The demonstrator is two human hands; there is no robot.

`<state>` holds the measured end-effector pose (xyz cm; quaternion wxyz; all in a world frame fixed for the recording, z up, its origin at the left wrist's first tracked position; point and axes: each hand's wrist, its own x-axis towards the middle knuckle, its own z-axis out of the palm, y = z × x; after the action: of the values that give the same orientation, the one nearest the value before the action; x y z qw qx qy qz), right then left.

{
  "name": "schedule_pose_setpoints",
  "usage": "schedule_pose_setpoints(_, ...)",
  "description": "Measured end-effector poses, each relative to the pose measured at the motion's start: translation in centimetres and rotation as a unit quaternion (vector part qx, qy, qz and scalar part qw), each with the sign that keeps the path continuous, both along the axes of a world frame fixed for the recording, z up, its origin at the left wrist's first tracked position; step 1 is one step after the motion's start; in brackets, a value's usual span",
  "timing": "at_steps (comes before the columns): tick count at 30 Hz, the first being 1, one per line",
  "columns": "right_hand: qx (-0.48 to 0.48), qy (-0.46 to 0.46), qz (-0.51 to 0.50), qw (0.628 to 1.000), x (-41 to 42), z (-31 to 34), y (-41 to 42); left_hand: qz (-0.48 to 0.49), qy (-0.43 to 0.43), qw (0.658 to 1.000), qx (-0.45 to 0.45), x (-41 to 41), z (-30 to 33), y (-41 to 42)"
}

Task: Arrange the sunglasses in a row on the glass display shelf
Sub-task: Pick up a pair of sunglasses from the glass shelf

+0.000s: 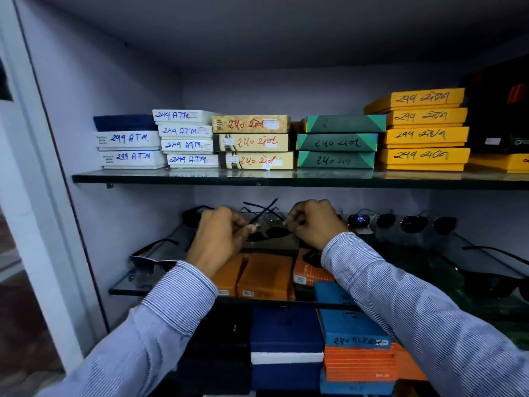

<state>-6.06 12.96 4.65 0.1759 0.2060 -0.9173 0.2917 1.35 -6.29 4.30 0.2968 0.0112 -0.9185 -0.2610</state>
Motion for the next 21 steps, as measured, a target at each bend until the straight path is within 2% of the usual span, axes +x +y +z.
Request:
schedule_pose_setpoints(12,-0.038,-0.026,-0.060,0.997,1.9,0.6,-4.3,0.015,-0.091,0.995,0.035,0.6,1.6,-5.9)
schedule_pose_setpoints(15,-0.006,-0.049,-0.077,0.996,2.3,0.0,-4.6,0.008,-0.103,0.994,0.035,0.2,1.4,-6.0)
schedule_pose_setpoints(21,-0.044,-0.100,-0.043,0.993,2.7,-0.8,-4.7,-0.027,-0.114,0.993,0.025,-0.1,0.9,-6.0)
